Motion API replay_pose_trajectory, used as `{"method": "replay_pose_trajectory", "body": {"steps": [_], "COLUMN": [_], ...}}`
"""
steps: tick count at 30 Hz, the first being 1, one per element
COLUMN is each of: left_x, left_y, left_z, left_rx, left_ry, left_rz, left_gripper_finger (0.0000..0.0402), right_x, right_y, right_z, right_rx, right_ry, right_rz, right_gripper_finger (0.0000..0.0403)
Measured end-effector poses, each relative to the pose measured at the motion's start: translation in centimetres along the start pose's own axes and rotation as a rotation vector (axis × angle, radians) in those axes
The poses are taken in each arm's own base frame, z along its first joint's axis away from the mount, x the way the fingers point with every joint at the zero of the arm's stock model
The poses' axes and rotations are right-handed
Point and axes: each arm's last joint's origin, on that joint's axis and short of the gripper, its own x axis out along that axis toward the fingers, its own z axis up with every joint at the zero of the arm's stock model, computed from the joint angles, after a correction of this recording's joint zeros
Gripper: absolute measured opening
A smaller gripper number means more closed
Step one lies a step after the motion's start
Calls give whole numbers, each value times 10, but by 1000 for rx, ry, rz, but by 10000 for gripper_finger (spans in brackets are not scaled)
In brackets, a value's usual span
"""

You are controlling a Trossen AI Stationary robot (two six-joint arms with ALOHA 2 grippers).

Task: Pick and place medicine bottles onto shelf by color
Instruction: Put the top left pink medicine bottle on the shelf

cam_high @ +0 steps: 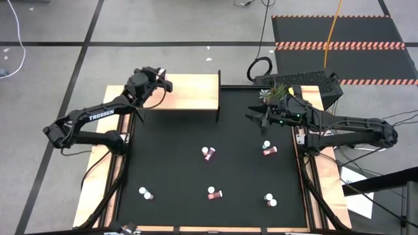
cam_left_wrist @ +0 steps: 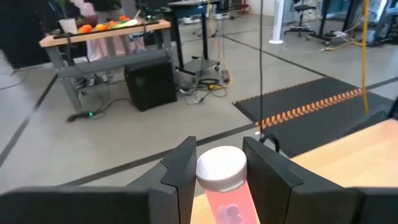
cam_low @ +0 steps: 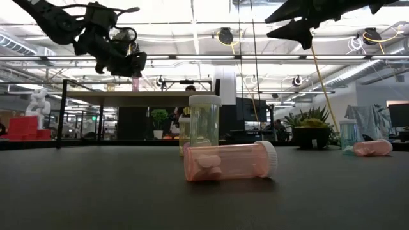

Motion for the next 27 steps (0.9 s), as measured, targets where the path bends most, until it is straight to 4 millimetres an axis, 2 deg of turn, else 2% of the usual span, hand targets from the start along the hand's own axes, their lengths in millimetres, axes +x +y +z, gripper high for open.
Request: {"method": "replay_pose_trajectory", "body": {"steps": [10,18,27], "left_x": [8,15,16], "left_y": [4,-2,-3], "left_z": [-8,-14,-12], "left_rx": [-43,-54,53], "left_ry": [38,57,24], "left_rz": [25,-59,-61], "left_gripper_finger": [134,135,136], "right_x": [1,0,0], "right_y": [-7,-7,-9], "right_z": [2,-3,-9], "right_rx": [-91,-123,-138], "right_ry": [-9,41,104], "right_rz": [-38,-40,-51], "right_gripper_finger": [203,203,203]}}
